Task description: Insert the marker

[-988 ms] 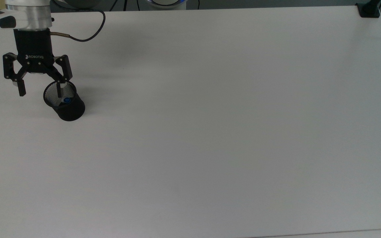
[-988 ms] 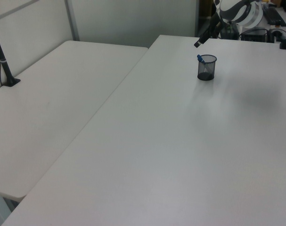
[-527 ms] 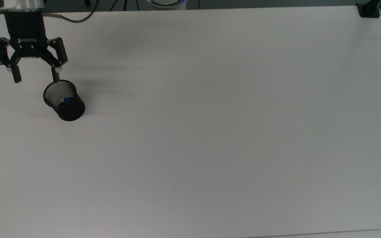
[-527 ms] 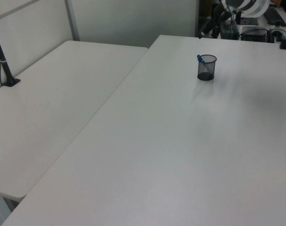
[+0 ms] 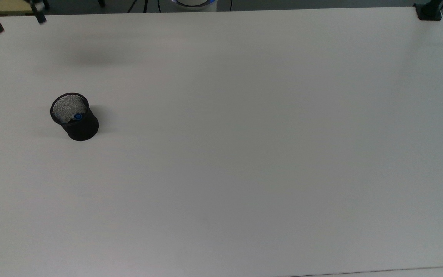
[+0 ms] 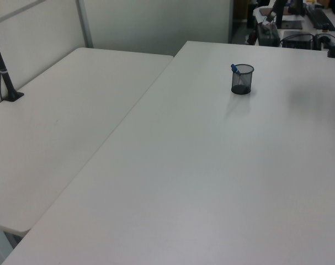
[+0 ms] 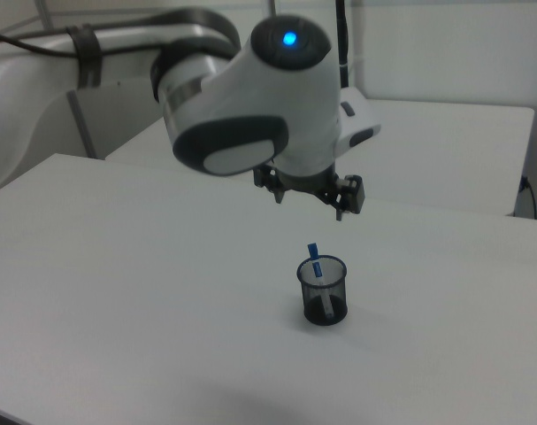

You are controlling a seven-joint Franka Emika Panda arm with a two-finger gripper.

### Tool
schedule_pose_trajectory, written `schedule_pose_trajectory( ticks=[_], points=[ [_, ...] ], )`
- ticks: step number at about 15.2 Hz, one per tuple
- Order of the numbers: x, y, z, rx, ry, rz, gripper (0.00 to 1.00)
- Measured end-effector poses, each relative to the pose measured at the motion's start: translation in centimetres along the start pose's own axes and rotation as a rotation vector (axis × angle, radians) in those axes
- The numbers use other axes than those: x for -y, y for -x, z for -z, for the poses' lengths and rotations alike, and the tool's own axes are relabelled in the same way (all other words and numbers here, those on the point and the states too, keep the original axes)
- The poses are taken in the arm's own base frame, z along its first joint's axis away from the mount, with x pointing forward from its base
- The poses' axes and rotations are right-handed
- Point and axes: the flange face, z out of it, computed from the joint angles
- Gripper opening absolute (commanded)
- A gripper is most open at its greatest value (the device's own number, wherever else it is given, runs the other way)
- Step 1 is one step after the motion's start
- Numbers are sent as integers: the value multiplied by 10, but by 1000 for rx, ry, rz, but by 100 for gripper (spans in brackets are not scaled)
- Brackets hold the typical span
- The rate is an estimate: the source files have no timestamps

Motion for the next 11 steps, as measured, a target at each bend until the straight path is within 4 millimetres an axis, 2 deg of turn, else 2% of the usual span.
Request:
schedule_pose_trajectory(
  ticks=[3, 6, 11],
  points=[
    [5, 6, 40, 90, -94, -3, 100],
    [24, 4, 59, 175, -160, -92, 100],
    [58, -11, 90, 256, -183, -313, 100]
  ],
)
